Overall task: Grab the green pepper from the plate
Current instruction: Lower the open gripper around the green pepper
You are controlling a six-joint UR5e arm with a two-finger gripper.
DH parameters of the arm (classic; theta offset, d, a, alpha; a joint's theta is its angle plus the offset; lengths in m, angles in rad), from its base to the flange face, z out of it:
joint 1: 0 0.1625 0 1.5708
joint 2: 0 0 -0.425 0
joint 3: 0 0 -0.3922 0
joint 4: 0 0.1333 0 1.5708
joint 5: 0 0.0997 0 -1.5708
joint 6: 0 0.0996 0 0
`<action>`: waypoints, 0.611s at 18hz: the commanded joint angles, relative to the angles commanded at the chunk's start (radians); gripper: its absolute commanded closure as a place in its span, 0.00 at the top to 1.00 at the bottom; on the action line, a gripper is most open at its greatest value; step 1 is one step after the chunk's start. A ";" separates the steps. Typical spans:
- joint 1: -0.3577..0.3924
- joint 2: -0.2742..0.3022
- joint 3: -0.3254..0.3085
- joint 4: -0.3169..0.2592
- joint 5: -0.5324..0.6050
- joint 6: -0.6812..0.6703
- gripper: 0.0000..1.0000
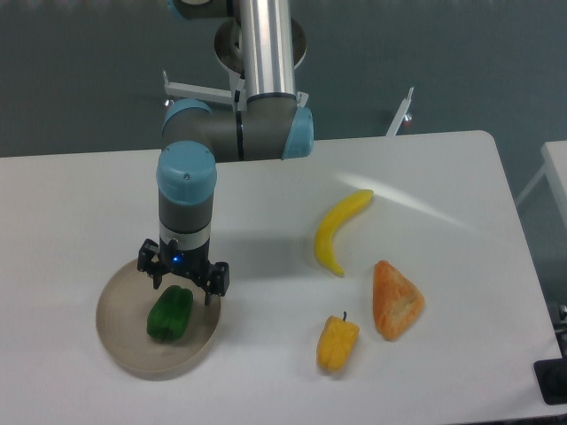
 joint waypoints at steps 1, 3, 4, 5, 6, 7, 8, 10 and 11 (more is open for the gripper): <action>-0.002 -0.005 0.000 0.000 0.000 0.000 1.00; -0.009 -0.012 0.002 0.011 0.000 0.000 1.00; -0.012 -0.014 0.002 0.020 0.000 0.000 1.00; -0.012 -0.021 0.006 0.025 0.000 0.000 1.00; -0.012 -0.029 0.012 0.026 0.000 0.000 1.00; -0.014 -0.038 0.015 0.028 0.002 0.000 1.00; -0.014 -0.043 0.020 0.029 0.002 0.002 1.00; -0.018 -0.046 0.026 0.029 0.002 0.002 1.00; -0.020 -0.049 0.026 0.029 0.002 0.002 1.00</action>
